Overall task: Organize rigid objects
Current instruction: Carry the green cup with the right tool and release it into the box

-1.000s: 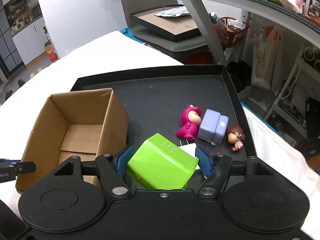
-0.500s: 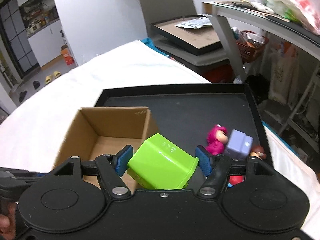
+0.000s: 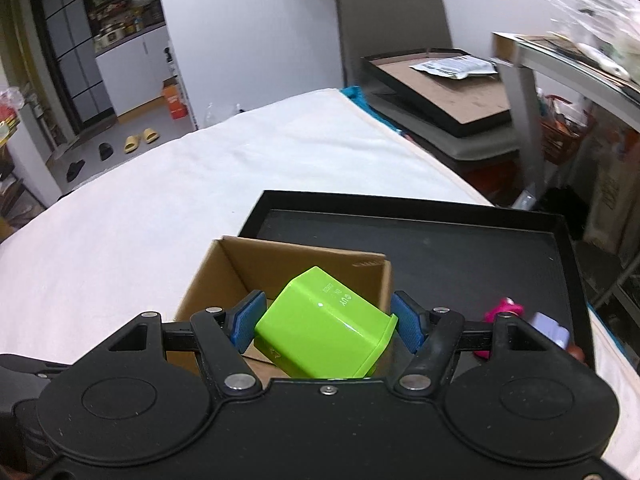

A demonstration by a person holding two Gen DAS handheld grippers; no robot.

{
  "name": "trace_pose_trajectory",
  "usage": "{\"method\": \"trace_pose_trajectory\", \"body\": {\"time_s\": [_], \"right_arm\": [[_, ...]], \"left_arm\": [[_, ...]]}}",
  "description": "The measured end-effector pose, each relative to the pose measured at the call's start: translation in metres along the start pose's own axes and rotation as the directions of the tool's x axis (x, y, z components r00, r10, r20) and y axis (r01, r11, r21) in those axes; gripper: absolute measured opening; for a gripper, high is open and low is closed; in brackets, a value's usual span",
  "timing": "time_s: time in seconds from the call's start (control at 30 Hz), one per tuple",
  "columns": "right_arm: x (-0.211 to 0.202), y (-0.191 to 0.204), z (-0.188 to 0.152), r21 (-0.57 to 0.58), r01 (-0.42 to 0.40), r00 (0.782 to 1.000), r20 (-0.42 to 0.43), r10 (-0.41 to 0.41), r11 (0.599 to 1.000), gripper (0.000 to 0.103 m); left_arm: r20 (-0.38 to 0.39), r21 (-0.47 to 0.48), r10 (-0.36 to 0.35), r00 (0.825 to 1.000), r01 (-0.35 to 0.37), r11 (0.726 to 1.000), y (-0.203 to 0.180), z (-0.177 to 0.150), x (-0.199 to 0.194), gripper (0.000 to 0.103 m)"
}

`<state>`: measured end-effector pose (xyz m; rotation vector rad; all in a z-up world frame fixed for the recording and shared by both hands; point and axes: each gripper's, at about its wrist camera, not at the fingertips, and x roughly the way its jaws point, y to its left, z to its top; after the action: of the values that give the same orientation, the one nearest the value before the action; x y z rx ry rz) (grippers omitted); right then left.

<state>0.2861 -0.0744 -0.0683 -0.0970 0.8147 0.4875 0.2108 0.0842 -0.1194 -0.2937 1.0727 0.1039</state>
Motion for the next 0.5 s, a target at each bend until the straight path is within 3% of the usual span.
{"method": "trace_pose_trajectory", "body": {"time_s": [0.33,0.5], "right_arm": [[0.028,0.024,0.001,-0.071,-0.013,1.000,-0.021,0.011,0.997,0.067],[0.033,0.033,0.005,-0.104,-0.004,1.000,0.013,0.005,0.995,0.068]], "left_arm": [[-0.012,-0.035,-0.032,0.999,0.032,0.999,0.006,0.003,0.002,0.012],[-0.012,-0.047,-0.036,0.999,0.035,0.998,0.006,0.004,0.003,0.012]]}}
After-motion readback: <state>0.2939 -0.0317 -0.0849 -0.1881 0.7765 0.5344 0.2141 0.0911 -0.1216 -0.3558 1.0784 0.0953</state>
